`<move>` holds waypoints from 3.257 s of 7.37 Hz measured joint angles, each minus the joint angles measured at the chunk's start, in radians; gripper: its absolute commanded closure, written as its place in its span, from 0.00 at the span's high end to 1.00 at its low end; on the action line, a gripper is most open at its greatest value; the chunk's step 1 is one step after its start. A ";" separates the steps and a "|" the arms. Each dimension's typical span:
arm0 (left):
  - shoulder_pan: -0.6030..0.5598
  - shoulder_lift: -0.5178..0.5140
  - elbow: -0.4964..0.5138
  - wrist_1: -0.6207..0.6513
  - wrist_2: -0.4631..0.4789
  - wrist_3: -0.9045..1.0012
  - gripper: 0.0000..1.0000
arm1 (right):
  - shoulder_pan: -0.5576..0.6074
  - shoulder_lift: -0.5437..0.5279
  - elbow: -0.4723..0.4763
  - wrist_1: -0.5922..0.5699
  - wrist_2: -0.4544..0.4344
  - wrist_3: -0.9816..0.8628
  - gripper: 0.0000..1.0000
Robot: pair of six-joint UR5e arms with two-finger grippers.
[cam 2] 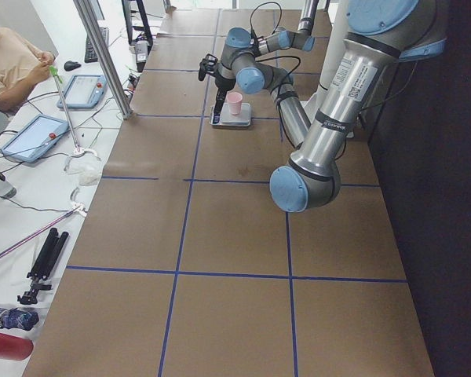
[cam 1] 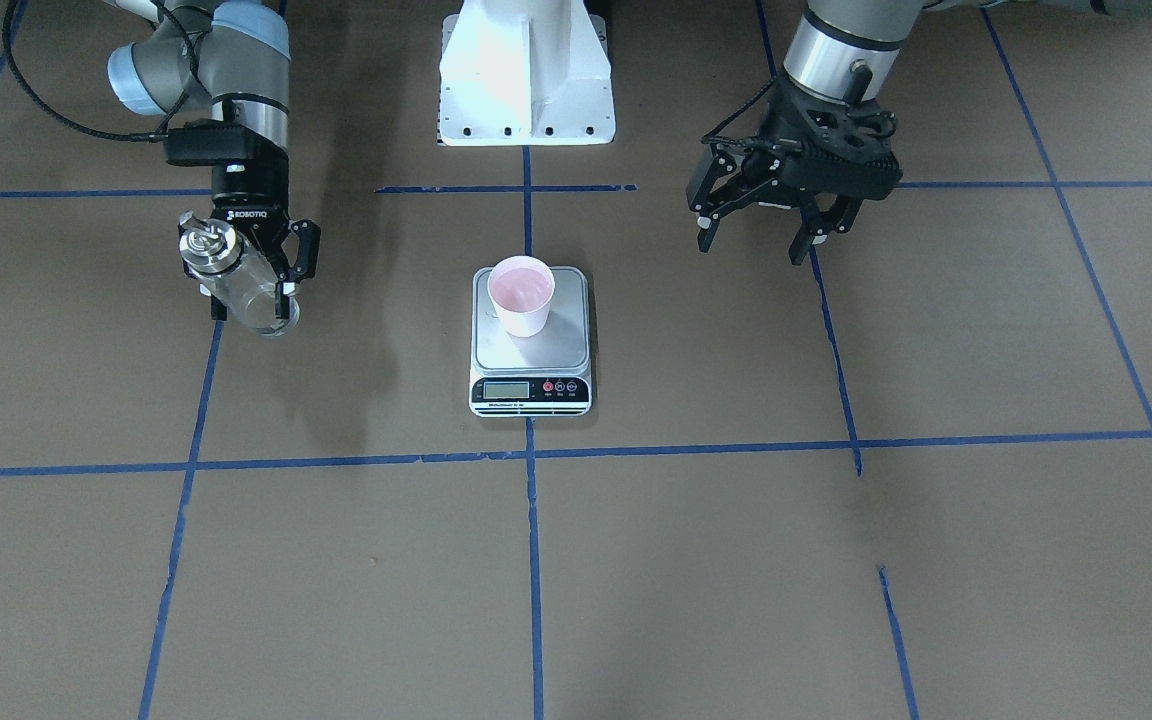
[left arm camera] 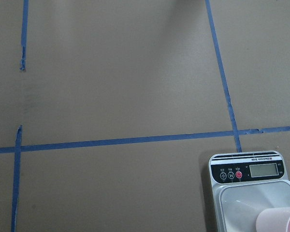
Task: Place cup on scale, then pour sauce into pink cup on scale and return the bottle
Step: 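Turn the dispenser upright and carry it back with the right gripper, then lower the dispenser to its spot and open the right gripper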
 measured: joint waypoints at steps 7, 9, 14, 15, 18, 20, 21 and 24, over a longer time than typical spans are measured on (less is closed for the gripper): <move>0.000 -0.002 -0.009 -0.001 0.002 -0.039 0.99 | 0.025 -0.003 -0.146 0.015 0.006 0.112 0.00; 0.000 -0.002 -0.009 -0.001 0.002 -0.041 0.99 | 0.027 -0.001 -0.159 0.024 -0.027 0.119 0.00; 0.000 -0.002 -0.009 -0.001 0.001 -0.041 0.99 | 0.025 0.004 -0.216 0.029 -0.057 0.123 0.23; 0.000 -0.002 -0.009 -0.001 0.002 -0.041 0.99 | 0.025 0.005 -0.216 0.029 -0.057 0.123 0.99; 0.000 -0.002 -0.010 -0.001 0.001 -0.041 0.99 | 0.024 0.005 -0.221 0.029 -0.068 0.144 1.00; 0.000 -0.002 -0.010 -0.001 0.002 -0.041 0.99 | 0.021 0.001 -0.218 0.030 -0.075 0.145 1.00; 0.000 -0.002 -0.010 -0.001 0.002 -0.041 0.99 | 0.008 -0.002 -0.214 0.030 -0.093 0.145 1.00; 0.001 -0.001 -0.008 -0.001 0.002 -0.041 0.99 | -0.061 -0.014 -0.203 0.030 -0.165 0.146 1.00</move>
